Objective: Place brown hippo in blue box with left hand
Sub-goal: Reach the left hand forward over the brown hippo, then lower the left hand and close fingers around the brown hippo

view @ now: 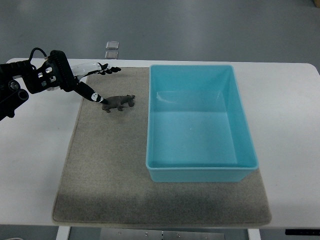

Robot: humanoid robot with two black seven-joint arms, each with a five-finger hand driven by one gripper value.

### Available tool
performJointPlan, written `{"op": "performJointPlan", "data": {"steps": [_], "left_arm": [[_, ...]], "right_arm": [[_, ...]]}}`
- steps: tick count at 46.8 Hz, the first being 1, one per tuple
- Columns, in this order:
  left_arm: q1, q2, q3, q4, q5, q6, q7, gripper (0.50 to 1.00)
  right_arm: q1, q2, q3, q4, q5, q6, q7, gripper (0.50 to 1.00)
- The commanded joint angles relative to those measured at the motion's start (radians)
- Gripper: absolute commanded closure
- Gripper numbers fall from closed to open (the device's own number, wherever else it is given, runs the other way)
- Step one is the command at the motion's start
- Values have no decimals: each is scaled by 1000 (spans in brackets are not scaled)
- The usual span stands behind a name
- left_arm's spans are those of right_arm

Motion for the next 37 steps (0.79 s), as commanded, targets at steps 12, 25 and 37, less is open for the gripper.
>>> {"op": "performJointPlan", "data": {"steps": [12,25,37], "left_arm": [[8,9,7,-33,18,1,-4,551],[23,8,17,-33,62,67,3,557],[24,5,18,-35,62,72,7,557]], "right_arm": [[-1,0,0,0,0,0,0,564],[-1,0,0,0,0,0,0,564],[-1,0,0,0,0,0,0,564]]}}
